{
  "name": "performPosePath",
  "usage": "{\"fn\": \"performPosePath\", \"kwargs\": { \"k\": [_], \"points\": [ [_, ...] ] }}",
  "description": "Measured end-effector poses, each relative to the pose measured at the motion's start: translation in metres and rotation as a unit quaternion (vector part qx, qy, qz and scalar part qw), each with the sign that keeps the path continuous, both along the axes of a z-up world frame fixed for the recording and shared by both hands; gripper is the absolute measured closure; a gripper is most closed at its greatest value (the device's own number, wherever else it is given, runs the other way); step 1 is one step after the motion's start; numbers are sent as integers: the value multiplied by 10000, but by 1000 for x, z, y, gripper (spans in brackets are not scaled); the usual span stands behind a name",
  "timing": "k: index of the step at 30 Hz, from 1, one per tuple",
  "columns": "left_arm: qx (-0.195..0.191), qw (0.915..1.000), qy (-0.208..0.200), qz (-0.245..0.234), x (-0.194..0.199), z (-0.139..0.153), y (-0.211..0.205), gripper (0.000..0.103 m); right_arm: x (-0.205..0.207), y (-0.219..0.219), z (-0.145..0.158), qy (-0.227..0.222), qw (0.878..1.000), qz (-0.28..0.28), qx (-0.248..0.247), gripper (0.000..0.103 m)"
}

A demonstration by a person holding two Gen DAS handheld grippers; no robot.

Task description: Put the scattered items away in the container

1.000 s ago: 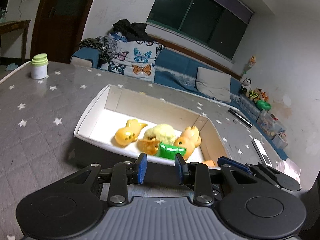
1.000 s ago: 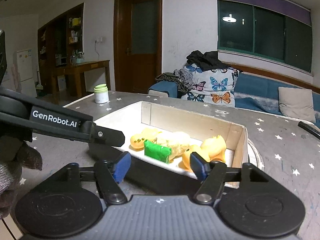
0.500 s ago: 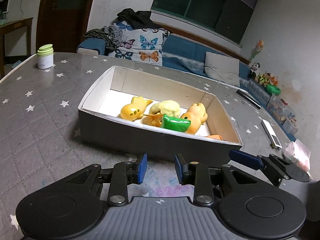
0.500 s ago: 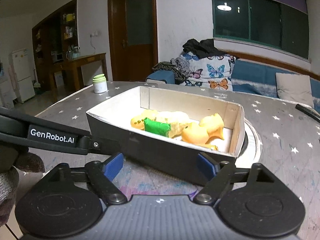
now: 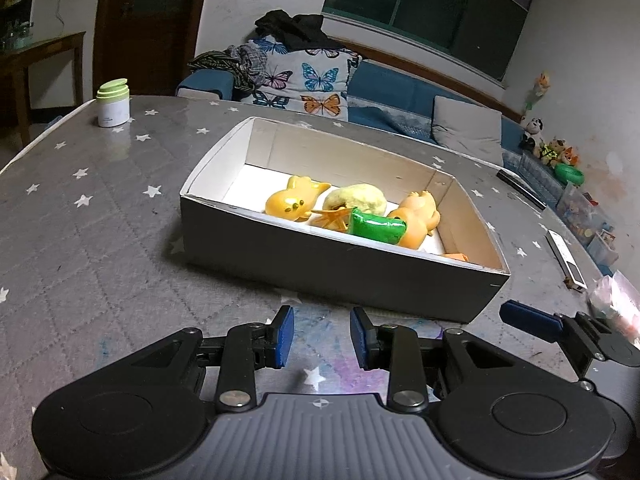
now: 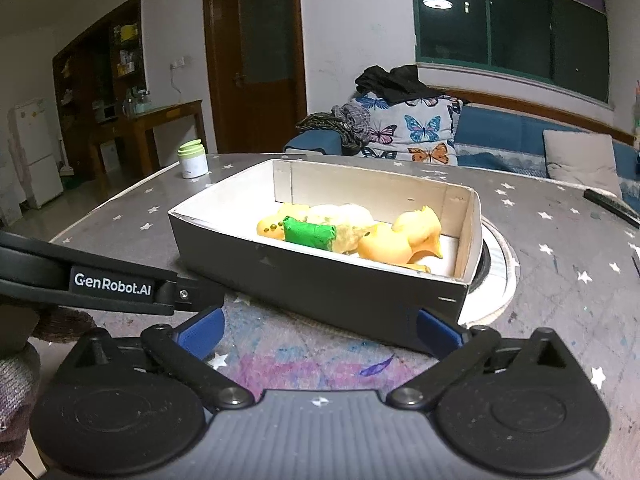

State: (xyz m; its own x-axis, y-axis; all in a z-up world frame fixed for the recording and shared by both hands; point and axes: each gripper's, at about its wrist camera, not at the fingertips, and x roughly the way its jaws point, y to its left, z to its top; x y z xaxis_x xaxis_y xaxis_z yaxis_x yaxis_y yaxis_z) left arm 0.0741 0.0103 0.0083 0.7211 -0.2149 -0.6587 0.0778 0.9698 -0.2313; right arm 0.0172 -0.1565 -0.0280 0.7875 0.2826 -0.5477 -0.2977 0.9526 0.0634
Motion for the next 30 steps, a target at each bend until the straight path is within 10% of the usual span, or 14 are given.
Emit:
{"fn": "performPosePath", "kwargs": {
  "k": [30],
  "points": [
    [534,9982,150,207,1,-12,-15,71,2,-1,-18,610,9980,-127,132,0]
  ]
}}
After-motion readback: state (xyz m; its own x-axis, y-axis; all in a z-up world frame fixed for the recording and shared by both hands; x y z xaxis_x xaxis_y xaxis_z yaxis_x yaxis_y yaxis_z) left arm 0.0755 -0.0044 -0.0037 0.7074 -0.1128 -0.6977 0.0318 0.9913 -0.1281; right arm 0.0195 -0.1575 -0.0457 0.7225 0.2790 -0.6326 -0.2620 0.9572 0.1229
